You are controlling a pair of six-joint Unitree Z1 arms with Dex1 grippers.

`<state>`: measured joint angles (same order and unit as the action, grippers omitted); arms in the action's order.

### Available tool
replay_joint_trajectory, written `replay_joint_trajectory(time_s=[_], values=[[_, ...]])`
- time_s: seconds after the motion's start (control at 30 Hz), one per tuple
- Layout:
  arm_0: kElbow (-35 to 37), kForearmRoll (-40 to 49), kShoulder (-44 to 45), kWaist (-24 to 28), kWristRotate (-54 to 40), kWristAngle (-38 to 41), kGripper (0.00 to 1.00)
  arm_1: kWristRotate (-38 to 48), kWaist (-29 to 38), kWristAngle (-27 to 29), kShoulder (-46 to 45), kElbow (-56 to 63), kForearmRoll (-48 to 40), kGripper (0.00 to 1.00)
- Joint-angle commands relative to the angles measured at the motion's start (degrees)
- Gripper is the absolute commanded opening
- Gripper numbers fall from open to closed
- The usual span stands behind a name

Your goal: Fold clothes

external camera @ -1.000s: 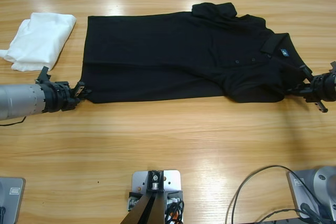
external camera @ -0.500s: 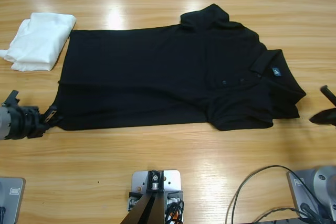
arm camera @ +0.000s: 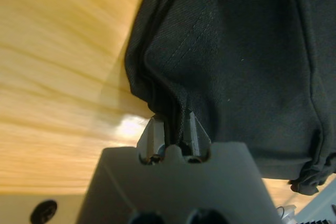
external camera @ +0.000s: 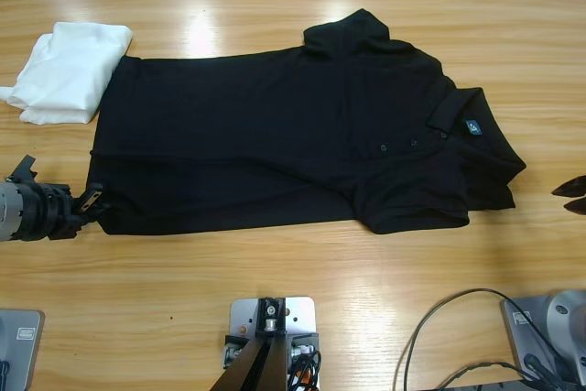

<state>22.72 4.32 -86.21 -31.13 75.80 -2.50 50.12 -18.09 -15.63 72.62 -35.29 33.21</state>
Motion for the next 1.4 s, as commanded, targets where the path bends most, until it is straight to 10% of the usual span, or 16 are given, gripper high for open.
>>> replay_joint_trajectory(time_s=[0.03, 0.37, 0.87, 1.07, 1.23, 1.4], values=[[-0.3, -0.2, -5.0, -0.7, 0.3, -0.3, 0.0, 7.7, 5.9, -0.2, 1.6, 9.8, -13.5, 0.95], [0.3, -0.1, -5.0, -1.0, -0.2, -0.3, 0.0, 19.2, 15.5, 4.6, 3.8, 18.7, -29.8, 0.936], [-1.0, 0.0, -4.4, -1.0, 0.5, -0.4, 0.0, 19.0, 15.5, 2.3, 7.4, 20.3, -39.3, 0.377], [-1.2, 0.0, -4.6, -1.0, 0.6, -0.4, 0.0, 18.9, 15.5, 1.5, 9.0, 20.5, -41.1, 0.352], [-1.3, 0.0, -4.6, -1.0, 0.7, -0.4, 0.0, 17.0, 15.5, 0.9, 9.4, 20.4, -41.2, 0.0], [-1.3, -0.1, -4.6, -1.0, 0.8, -0.4, 0.0, 14.7, 15.5, 0.8, 10.1, 20.2, -40.9, 0.0]])
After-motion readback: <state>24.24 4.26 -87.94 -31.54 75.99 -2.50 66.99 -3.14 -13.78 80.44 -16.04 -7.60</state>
